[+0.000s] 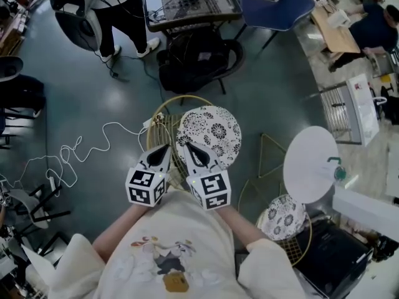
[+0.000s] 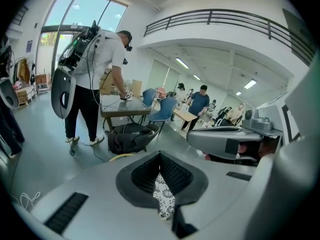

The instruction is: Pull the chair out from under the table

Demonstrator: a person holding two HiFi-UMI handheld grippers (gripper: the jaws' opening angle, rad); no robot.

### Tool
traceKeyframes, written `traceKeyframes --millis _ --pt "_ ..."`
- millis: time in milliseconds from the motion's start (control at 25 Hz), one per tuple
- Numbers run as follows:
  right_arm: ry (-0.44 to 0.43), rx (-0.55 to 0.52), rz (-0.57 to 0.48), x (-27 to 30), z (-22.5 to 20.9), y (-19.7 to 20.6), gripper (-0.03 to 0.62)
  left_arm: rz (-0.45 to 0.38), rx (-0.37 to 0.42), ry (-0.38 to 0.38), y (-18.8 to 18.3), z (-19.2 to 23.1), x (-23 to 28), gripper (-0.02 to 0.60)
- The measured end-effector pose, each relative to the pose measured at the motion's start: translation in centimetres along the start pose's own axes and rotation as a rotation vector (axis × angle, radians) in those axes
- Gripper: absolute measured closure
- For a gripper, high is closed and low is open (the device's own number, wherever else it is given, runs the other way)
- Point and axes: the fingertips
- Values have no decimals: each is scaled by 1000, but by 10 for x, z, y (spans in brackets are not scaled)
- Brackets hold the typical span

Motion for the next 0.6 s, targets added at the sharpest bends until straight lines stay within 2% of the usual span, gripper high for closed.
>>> traceKeyframes --millis 240,600 --pt "-9 -21 -14 -2 6 -7 585 -39 37 6 -19 -11 1 572" --pt "-3 -23 -16 -17 -1 -5 585 -60 48 10 -27 -31 0 573"
Point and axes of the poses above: the fingertips, and each gripper's own axes: x forward along the fingers, z to its left, y out of its underside, and after that the axes turned 14 degrees about x, right-handed
